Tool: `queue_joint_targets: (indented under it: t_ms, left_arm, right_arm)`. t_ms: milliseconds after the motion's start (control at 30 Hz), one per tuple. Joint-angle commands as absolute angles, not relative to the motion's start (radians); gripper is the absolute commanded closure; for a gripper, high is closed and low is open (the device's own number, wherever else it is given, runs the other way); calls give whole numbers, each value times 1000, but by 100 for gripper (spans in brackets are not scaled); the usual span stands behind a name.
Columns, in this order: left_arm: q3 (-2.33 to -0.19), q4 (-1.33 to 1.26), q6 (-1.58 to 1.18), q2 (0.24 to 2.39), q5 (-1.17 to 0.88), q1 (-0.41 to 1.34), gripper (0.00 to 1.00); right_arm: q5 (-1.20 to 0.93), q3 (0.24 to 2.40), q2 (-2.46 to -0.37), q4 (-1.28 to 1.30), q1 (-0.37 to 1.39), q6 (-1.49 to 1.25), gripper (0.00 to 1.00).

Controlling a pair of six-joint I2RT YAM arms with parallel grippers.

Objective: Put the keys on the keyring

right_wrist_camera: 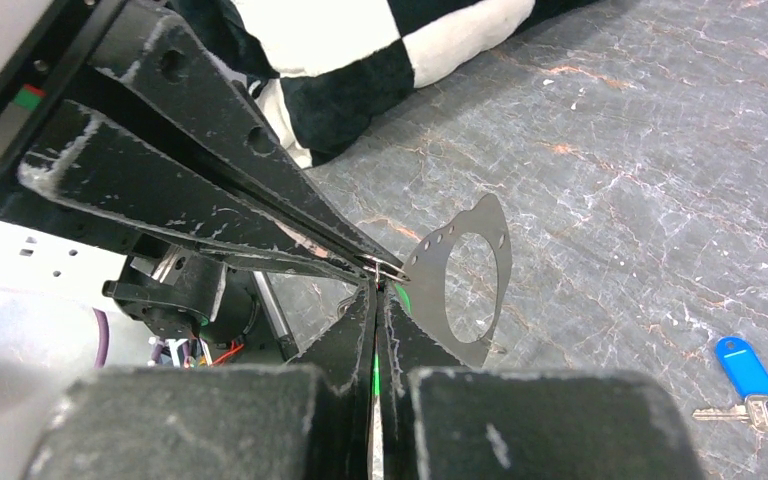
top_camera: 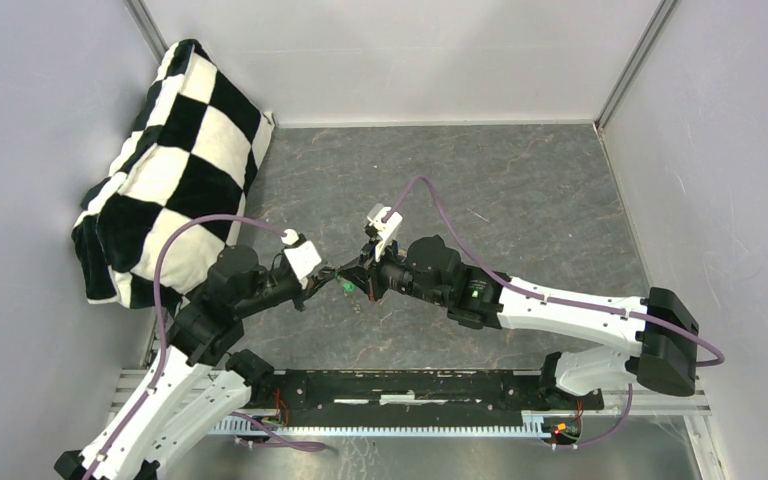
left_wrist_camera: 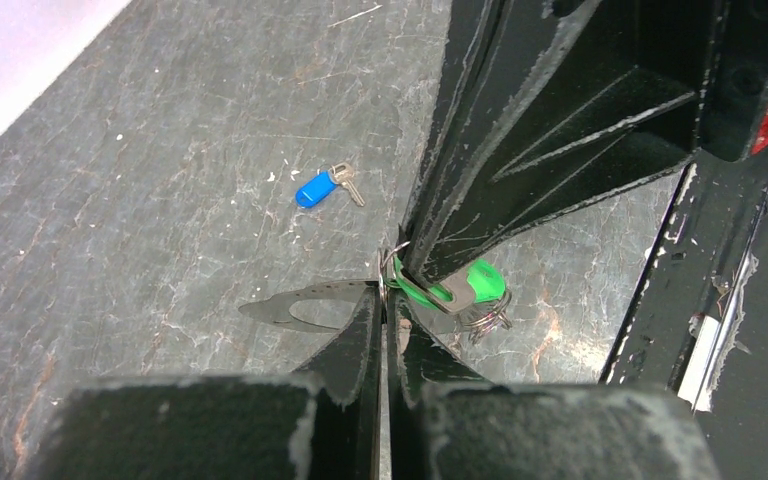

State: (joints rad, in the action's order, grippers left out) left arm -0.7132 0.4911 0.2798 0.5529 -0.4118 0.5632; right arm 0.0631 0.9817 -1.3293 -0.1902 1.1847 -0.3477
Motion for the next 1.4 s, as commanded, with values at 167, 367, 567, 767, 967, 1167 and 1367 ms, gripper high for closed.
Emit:
queue_joint_targets:
  t_ms: [167,367,567,767,967,1167,1367]
  left_arm:
    - [-706,449,377,506,-465,566,98]
    - [-695,449,399,475,-483,566,98]
    - [-690,447,411,450,-500,566,98]
    - [-673,413,407,413,-518,567,98]
    - [-685,388,379,412,-530,566,98]
    - [-705,361,347,412,-557,566,98]
    - [-738,362,333,441,-656,566,98]
  right_arm:
    - [122,968,-1314,-246,1191,-382,100]
    - [127,946,-1298,-253,1189,-398,100]
    - [105,919,-1286,-277,1178,-432,100]
    - [51,879,-1266,-320,1159,-478,100]
    - [2,848,-1251,-339,1145,-505,100]
    - [-41,828,-1240,-363,1136,-507,100]
    - [-68,869,-1208,-317,1121,-416,77]
